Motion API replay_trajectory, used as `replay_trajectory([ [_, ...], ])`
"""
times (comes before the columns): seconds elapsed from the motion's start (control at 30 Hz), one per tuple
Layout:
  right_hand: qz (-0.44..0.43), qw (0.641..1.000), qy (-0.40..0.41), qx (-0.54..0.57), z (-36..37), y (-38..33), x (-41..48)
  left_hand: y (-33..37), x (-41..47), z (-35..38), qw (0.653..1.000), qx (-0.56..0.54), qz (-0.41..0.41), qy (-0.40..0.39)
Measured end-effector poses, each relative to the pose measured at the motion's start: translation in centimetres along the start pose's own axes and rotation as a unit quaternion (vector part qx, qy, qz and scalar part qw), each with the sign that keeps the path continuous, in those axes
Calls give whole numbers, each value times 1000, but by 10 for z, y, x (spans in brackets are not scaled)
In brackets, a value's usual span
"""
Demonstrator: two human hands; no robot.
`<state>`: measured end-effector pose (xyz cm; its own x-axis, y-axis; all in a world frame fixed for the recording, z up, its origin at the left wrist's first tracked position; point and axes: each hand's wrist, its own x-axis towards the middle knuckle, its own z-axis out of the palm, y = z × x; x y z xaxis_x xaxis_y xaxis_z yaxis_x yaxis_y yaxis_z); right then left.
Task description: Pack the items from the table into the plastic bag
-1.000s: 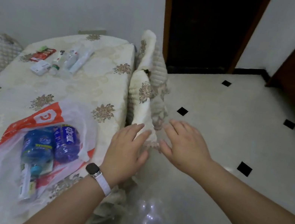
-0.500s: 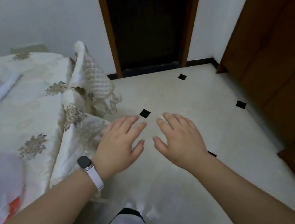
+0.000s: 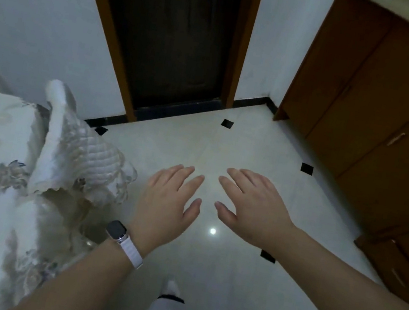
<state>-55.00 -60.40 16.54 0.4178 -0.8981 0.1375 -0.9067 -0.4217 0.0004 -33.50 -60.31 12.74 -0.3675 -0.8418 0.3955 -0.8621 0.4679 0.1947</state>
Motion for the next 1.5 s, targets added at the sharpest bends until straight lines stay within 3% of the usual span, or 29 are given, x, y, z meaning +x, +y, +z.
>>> replay_trajectory([
  [0.3, 4, 1000, 20, -1, 11, 22, 129, -97, 109, 15, 1000, 8, 6, 6],
  [0.77, -55, 996, -6, 75, 72, 136, 345, -187, 289, 67, 984, 110, -63, -129],
  [1.03, -129, 989, -17, 74, 58, 205, 491, -231, 407, 75, 973, 174, -112, -99],
  [1.33, -217, 968, -16, 123, 74, 172, 613, -329, 434, 66, 958, 187, -213, -50],
  [1.5, -267, 959, -29, 84, 90, 128, 694, -409, 436, 74, 955, 185, -230, -29],
])
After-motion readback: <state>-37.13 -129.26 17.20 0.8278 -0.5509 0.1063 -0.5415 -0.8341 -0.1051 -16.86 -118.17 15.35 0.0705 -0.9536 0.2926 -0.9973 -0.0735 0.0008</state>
